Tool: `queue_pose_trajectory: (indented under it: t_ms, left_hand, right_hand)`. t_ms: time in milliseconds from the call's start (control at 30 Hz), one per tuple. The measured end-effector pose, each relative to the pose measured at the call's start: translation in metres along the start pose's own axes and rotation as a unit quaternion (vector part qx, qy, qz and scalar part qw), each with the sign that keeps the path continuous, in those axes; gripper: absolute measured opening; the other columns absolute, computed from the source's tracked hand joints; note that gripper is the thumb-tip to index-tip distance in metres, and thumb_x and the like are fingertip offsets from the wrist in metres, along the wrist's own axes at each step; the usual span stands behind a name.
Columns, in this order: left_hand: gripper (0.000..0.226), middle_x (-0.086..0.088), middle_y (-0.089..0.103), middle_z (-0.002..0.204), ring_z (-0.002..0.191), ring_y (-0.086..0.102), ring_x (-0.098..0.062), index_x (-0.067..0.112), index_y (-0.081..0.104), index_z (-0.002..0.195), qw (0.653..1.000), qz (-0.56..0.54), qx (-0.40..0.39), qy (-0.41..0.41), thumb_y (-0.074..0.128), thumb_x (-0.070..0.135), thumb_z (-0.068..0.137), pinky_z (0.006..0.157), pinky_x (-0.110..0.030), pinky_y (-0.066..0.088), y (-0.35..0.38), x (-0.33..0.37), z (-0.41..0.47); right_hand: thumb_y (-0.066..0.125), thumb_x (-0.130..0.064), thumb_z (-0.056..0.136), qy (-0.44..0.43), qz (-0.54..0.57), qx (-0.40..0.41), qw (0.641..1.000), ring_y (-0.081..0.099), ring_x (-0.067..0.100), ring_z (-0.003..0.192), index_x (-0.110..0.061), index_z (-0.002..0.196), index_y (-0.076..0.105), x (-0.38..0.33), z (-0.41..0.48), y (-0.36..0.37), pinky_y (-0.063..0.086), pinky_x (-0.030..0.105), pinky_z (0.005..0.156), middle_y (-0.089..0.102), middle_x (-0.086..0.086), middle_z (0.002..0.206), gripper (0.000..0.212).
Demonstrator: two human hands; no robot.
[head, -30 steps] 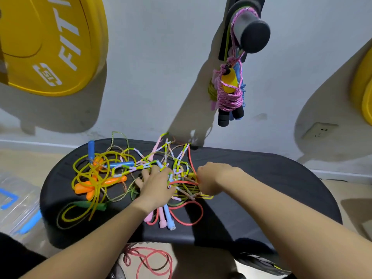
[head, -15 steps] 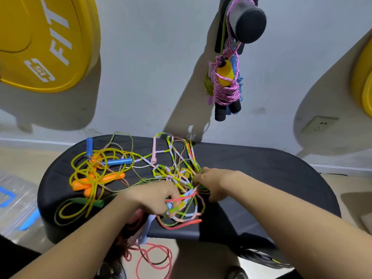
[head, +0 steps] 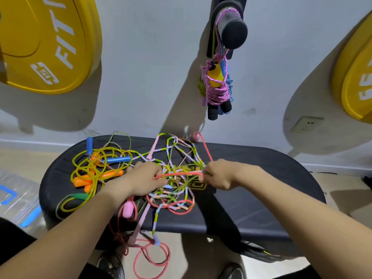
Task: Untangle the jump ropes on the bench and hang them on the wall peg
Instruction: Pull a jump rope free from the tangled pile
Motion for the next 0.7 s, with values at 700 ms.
queue_pose_trajectory:
  t_ms: [700]
  left_hand:
    - [0.012, 0.001, 0.077, 0.080, 0.077, 0.073, -0.020, 0.023, 0.071, 0.087, 0.998, -0.057, -0.021, 0.021, 0.074, 0.019, 0.098, 0.066, -0.025, 0.052, -0.007, 0.005, -0.033]
  right_hand:
    - [0.055, -0.012, 0.102, 0.023, 0.186, -0.067, 0.980, 0.053, 0.018, 0.044, -0.018, 0.137, 0.041, -0.001, -0.063, 0.002, 0.048, 0.029, 0.049, 0.080, 0.014, 0.091, 0.038]
Point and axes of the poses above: each hand's wrist, its own z-axis towards the middle knuckle, its own y-axis out of the palm, x = y × z, the point moved 5 cm from there along z, towards the middle knuckle
